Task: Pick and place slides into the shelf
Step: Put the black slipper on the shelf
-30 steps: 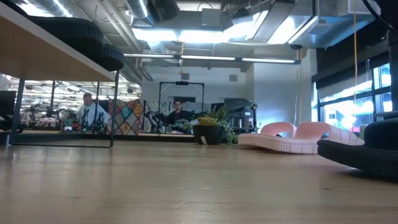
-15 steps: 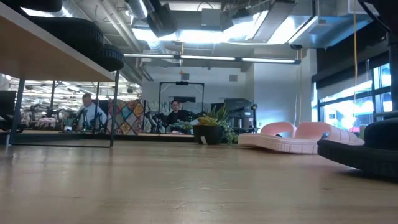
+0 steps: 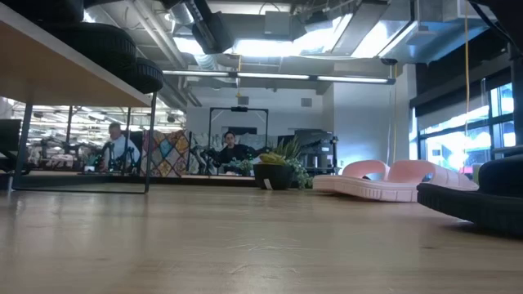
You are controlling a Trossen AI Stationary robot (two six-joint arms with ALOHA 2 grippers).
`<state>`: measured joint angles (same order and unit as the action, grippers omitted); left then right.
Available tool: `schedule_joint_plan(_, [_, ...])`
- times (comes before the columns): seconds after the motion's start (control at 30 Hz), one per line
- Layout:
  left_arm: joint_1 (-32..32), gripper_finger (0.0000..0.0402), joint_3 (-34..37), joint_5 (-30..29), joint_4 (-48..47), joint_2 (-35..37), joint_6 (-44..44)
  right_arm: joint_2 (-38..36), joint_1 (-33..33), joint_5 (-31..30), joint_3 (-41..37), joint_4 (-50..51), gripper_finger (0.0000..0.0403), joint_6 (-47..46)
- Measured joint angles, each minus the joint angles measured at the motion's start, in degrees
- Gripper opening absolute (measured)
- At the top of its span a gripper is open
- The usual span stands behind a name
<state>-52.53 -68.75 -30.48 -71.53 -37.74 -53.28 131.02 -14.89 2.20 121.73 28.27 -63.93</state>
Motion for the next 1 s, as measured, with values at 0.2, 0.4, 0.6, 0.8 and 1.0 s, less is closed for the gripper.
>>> schedule_joint_plan(0.2, [0.0, 0.0175, 0.0, 0.0, 0.0, 0.0, 0.0, 0.0, 0.4, 0.0, 0.0, -0.2, 0.0036, 0.1])
schedule_joint_plan(0.4, [0.0, 0.0175, 0.0, 0.0, 0.0, 0.0, -0.1, 0.0, 0.5, 0.0, 0.0, -0.4, 0.0053, 0.2])
schedule_joint_plan(0.6, [0.0, 0.0175, 0.0, 0.0, 0.0, 0.0, -0.1, 0.0, 0.5, 0.0, 0.0, -0.6, 0.0056, 0.0])
schedule_joint_plan(0.8, [0.0, 0.0175, 0.0, 0.1, 0.0, 0.0, -0.2, 0.0, 0.5, 1.0, 0.0, -2.8, 0.0057, -0.1])
schedule_joint_plan(1.0, [0.0, 0.0175, 0.0, 0.2, 0.0, 0.0, -0.2, 0.0, 0.5, 1.3, 0.0, -2.8, 0.0057, -0.3])
